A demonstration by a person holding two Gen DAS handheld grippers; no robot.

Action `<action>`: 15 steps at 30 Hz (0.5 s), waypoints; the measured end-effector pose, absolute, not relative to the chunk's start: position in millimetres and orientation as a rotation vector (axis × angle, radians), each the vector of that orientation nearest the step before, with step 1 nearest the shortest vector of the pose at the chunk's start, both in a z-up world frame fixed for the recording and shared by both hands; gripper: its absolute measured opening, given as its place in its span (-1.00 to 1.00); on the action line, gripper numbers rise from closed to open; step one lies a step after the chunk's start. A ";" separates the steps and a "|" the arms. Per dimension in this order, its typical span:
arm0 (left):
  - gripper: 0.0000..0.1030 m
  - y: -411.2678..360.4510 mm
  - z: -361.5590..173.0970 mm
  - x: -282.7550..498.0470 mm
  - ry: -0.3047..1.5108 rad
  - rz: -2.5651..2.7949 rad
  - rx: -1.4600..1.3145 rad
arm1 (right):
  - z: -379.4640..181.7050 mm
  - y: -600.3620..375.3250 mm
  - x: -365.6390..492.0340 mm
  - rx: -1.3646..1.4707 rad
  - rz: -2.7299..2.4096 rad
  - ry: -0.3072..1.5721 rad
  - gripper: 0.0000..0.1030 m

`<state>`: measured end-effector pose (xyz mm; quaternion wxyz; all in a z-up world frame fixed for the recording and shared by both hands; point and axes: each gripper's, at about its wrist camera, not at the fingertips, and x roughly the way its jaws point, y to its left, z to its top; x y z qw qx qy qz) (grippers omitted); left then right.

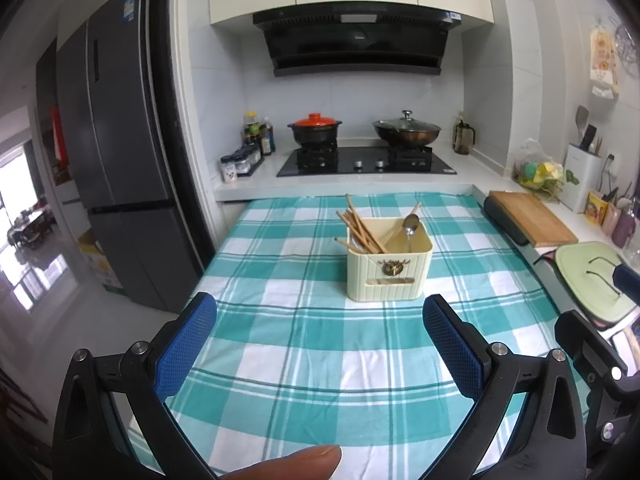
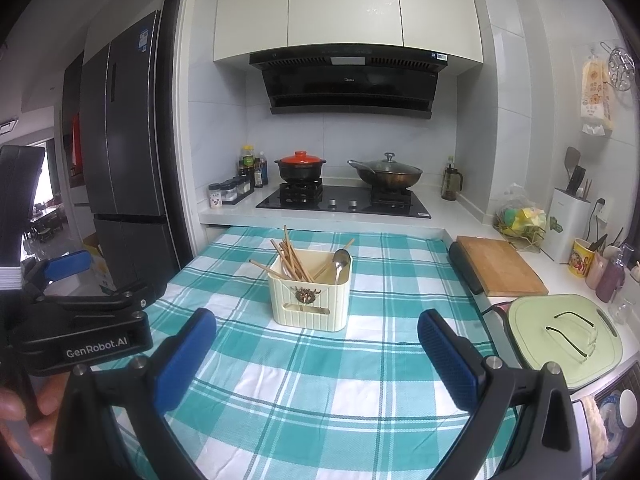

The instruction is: Organize utensils

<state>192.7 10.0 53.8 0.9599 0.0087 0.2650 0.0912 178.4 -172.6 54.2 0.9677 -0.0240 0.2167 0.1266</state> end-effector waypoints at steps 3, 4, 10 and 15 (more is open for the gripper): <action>0.99 9.3 52.9 193.2 0.537 0.183 0.019 | 54.4 -173.1 178.4 -0.047 0.256 0.440 0.99; 0.99 8.7 52.3 193.3 0.537 0.182 0.020 | 54.5 -173.8 178.6 -0.047 0.255 0.439 0.99; 0.99 9.1 50.6 194.5 0.542 0.177 0.023 | 54.6 -174.6 178.6 -0.048 0.257 0.438 0.99; 0.99 10.9 49.8 195.0 0.541 0.179 0.019 | 54.3 -173.9 178.8 -0.049 0.257 0.439 0.99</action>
